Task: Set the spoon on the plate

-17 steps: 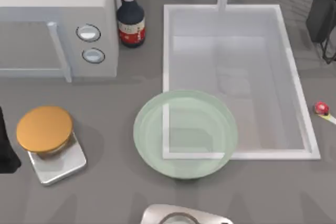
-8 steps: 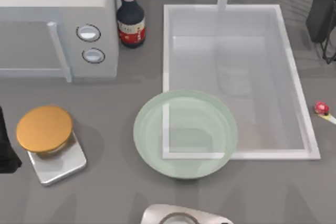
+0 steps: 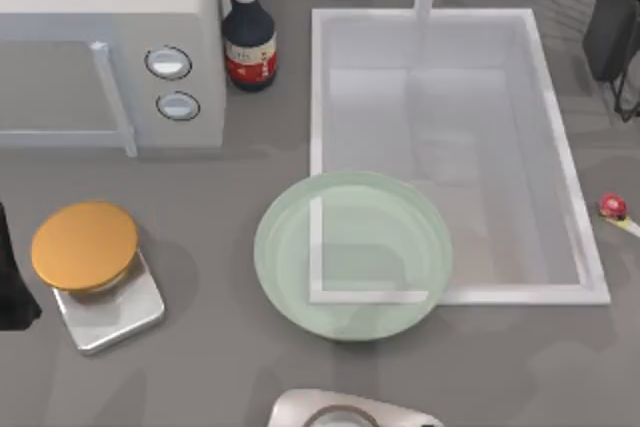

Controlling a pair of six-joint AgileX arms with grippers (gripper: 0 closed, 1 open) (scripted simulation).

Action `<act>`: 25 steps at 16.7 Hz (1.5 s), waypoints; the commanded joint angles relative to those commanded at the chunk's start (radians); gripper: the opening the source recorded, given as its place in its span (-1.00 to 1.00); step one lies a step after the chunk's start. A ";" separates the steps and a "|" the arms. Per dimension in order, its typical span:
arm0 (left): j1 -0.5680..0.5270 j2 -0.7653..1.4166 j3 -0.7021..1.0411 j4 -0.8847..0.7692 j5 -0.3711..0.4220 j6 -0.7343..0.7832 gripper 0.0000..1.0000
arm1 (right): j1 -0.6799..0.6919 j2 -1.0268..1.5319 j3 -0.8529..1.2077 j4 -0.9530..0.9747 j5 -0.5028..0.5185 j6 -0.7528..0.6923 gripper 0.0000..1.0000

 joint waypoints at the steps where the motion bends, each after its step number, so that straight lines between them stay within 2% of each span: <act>1: 0.000 0.000 0.000 0.000 0.000 0.000 1.00 | -0.002 0.097 0.066 -0.054 0.000 -0.037 1.00; 8: 0.000 0.000 0.000 0.000 0.000 0.000 1.00 | -0.015 0.545 0.437 -0.316 0.011 -0.236 1.00; 15: 0.000 0.000 0.000 0.000 0.000 0.000 1.00 | -0.017 0.626 0.508 -0.357 0.015 -0.271 1.00; 19: 0.000 0.000 0.000 0.000 0.000 0.000 1.00 | -0.014 0.641 0.477 -0.314 0.015 -0.266 1.00; 25: 0.000 0.000 0.000 0.000 0.000 0.000 1.00 | -0.014 0.756 0.330 -0.038 0.016 -0.265 1.00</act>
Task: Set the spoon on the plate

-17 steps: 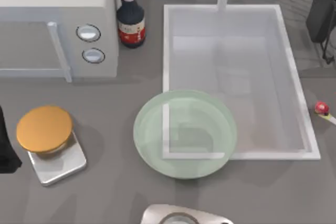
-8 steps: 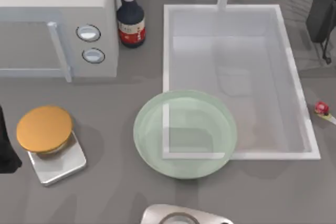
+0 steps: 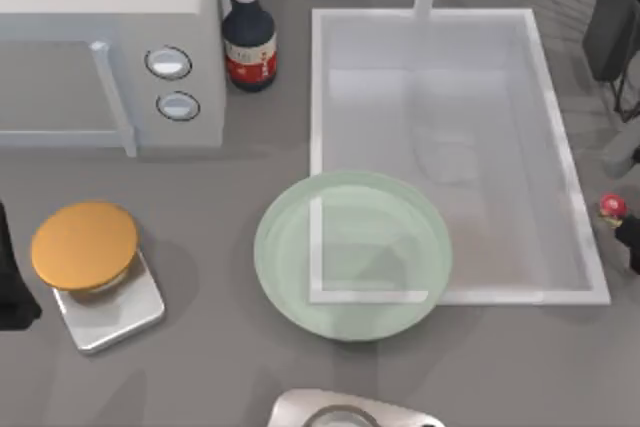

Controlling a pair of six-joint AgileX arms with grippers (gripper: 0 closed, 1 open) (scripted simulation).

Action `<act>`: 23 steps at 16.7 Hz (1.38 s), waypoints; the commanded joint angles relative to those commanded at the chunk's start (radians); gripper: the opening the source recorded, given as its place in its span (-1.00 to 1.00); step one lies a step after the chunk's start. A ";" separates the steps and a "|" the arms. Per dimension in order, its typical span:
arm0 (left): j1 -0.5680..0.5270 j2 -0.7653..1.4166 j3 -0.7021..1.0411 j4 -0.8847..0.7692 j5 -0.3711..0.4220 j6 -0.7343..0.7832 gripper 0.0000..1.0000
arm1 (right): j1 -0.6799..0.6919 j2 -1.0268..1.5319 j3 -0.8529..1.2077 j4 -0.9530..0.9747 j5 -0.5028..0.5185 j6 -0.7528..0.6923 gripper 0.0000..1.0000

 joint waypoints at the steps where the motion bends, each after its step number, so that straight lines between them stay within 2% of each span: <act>1: 0.000 0.000 0.000 0.000 0.000 0.000 1.00 | 0.000 0.015 -0.017 0.027 0.000 0.000 1.00; 6: 0.000 0.000 0.000 0.000 0.000 0.000 1.00 | 0.000 0.030 -0.033 0.051 0.000 -0.001 1.00; 19: 0.000 0.000 0.000 0.000 0.000 0.000 1.00 | 0.000 0.030 -0.033 0.051 0.000 -0.001 -0.96; 23: 0.000 0.000 0.000 0.000 0.000 0.000 1.00 | 0.000 0.030 -0.033 0.051 0.000 -0.001 -1.00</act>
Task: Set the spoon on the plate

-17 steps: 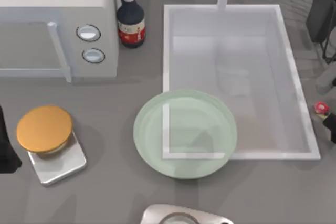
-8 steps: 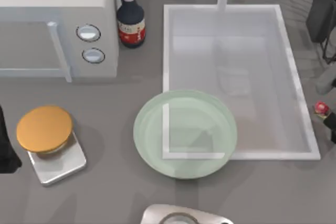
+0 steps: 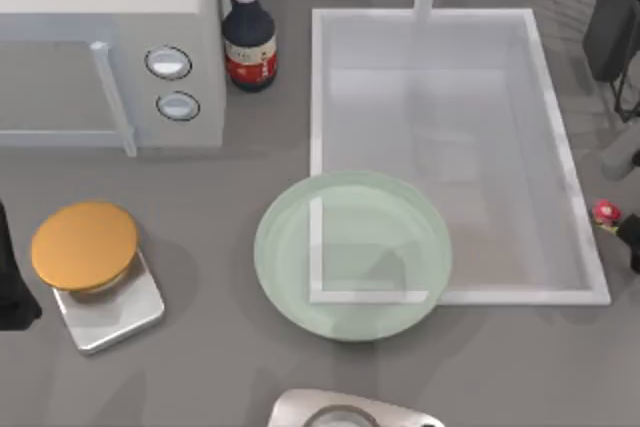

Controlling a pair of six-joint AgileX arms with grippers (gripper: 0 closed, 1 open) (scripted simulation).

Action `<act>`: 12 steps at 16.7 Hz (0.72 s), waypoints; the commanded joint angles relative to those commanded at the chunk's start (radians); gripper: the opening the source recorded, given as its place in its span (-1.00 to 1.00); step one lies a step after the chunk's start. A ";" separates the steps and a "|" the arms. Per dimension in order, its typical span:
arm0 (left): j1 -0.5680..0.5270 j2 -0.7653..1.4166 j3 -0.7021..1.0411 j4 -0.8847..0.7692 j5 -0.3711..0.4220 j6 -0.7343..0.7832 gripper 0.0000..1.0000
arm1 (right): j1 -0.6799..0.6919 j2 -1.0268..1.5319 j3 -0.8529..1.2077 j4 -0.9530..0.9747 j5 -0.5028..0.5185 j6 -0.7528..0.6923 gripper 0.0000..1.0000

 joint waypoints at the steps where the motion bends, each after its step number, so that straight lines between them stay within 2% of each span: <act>1: 0.000 0.000 0.000 0.000 0.000 0.000 1.00 | 0.000 0.000 0.000 0.000 0.000 0.000 -1.00; 4: 0.000 0.000 0.000 0.000 0.000 0.000 1.00 | 0.000 0.000 0.000 0.000 0.000 0.000 -1.00; 8: 0.000 0.000 0.000 0.000 0.000 0.000 1.00 | 0.003 -0.070 0.046 -0.091 -0.023 0.017 -1.00; 12: 0.000 0.000 0.000 0.000 0.000 0.000 1.00 | 0.002 -0.118 0.146 -0.265 -0.023 0.015 -1.00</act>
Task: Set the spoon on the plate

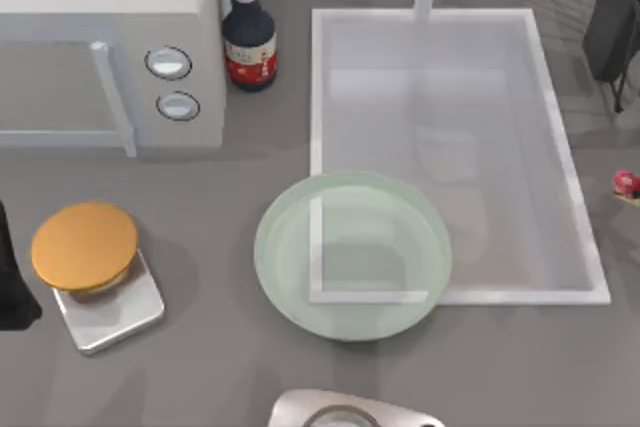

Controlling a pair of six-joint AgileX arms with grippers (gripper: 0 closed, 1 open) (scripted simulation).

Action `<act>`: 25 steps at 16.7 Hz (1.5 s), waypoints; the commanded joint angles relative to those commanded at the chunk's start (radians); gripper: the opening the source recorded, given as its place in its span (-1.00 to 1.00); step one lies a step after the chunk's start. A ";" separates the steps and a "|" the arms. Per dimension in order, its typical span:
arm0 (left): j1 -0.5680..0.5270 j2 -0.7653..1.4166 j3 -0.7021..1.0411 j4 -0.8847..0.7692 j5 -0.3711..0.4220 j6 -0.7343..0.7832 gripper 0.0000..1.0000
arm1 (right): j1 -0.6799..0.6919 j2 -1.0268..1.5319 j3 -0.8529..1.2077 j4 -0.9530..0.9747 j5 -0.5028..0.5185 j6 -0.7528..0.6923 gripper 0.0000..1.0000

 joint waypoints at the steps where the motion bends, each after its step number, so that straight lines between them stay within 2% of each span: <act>1: 0.000 0.000 0.000 0.000 0.000 0.000 1.00 | 0.000 -0.010 0.023 -0.051 0.000 0.000 -1.00; 5: 0.000 0.000 0.000 0.000 0.000 0.000 1.00 | -0.001 -0.070 0.112 -0.160 0.000 0.000 -1.00; 10: 0.000 0.000 0.000 0.000 0.000 0.000 1.00 | 0.001 -0.068 0.111 -0.160 -0.001 0.002 -1.00; 14: 0.000 0.000 0.000 0.000 0.000 0.000 1.00 | 0.044 -0.046 0.134 -0.168 0.002 0.096 -1.00; 17: 0.000 0.000 0.000 0.000 0.000 0.000 1.00 | 0.115 -0.004 0.179 -0.184 0.007 0.276 -1.00; 19: 0.000 0.000 0.000 0.000 0.000 0.000 1.00 | 0.177 0.030 0.219 -0.196 0.012 0.450 -1.00; 25: 0.000 0.000 0.000 0.000 0.000 0.000 1.00 | 0.387 0.147 0.361 -0.235 0.031 1.115 -1.00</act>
